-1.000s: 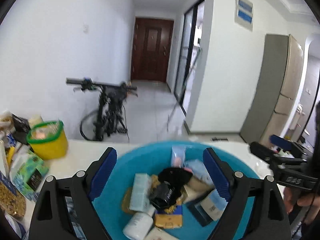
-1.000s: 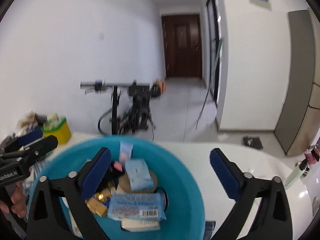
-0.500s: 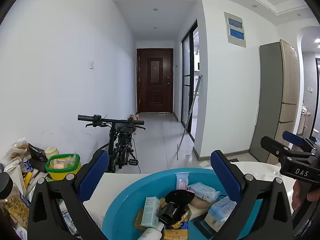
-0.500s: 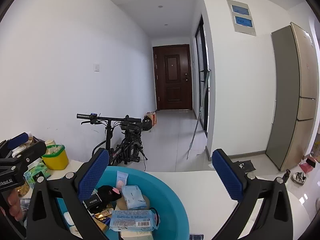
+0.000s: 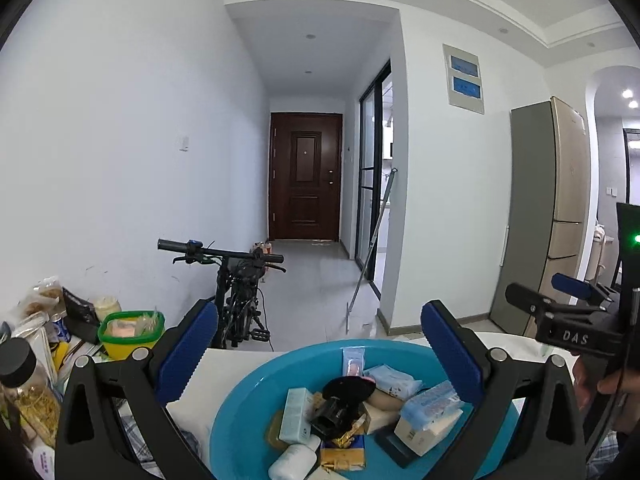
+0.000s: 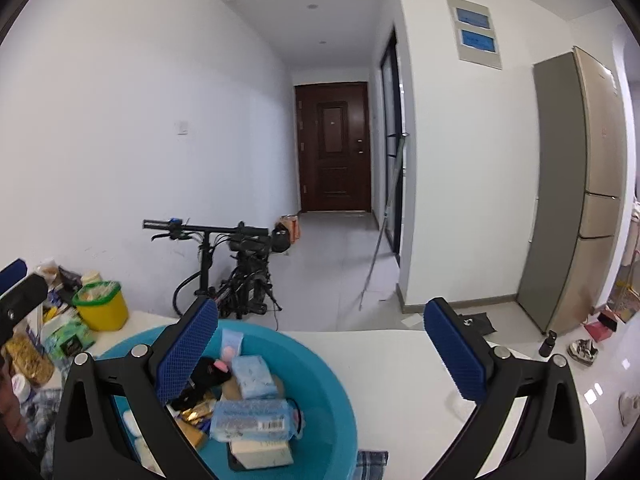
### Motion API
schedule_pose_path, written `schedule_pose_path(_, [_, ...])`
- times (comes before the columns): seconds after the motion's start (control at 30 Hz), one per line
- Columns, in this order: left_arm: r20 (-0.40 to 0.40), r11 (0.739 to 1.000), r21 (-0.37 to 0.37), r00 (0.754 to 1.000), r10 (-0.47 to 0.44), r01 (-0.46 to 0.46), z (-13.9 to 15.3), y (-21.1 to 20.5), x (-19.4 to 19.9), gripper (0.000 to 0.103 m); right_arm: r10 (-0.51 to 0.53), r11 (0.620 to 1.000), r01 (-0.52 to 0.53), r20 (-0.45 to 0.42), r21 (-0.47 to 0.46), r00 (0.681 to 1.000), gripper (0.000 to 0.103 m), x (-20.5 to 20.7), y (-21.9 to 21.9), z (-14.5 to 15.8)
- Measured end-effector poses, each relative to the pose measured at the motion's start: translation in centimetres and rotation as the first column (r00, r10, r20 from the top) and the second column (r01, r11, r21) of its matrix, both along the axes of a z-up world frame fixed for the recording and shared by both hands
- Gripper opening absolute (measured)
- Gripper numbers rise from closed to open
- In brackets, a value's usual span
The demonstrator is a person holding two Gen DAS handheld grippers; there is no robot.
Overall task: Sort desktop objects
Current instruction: 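Lift both open grippers up and back away from the basin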
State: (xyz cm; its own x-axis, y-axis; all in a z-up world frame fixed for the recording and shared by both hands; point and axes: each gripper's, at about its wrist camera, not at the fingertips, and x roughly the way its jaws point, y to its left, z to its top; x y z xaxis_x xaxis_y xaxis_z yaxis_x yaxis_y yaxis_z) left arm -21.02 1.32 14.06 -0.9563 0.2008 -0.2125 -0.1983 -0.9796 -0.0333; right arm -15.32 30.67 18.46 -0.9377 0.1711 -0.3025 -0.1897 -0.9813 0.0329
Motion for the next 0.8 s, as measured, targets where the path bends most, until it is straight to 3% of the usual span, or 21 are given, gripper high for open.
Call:
schedule_pose_path(0.17, [0.026,0.999,-0.029,0.999,0.021,-0.02,0.0,-0.4,1.7,0.103,0.034,0.999,-0.034,-0.007,0.012,0.999,0.103,2.1,-0.9,0.0])
schedule_pose_path(0.3, [0.035,0.999,-0.038,0.999,0.035,-0.034,-0.6,-0.8,4.0,0.103,0.06,0.994,-0.057,0.028,-0.096,0.998,0.103,4.8,-0.6,0.0])
schedule_pose_path(0.57, [0.075,0.998,-0.049,0.997,0.032,-0.028,-0.8,-1.3,8.4,0.103,0.074,0.989,-0.069,0.032,-0.129,0.997,0.103,9.7,-0.8,0.5])
schedule_pose_path(0.67, [0.087,0.999,-0.049,0.996,0.02,-0.016,-0.4,-1.5,10.2,0.103,0.067,0.992,-0.063,0.027,-0.112,0.997,0.103,11.5,-1.1,1.1])
schedule_pose_path(0.8, [0.1,0.996,-0.086,0.994,0.033,-0.025,-0.1,-1.5,12.5,0.103,0.028,0.999,-0.024,0.085,-0.046,0.996,0.103,13.5,-2.4,1.7])
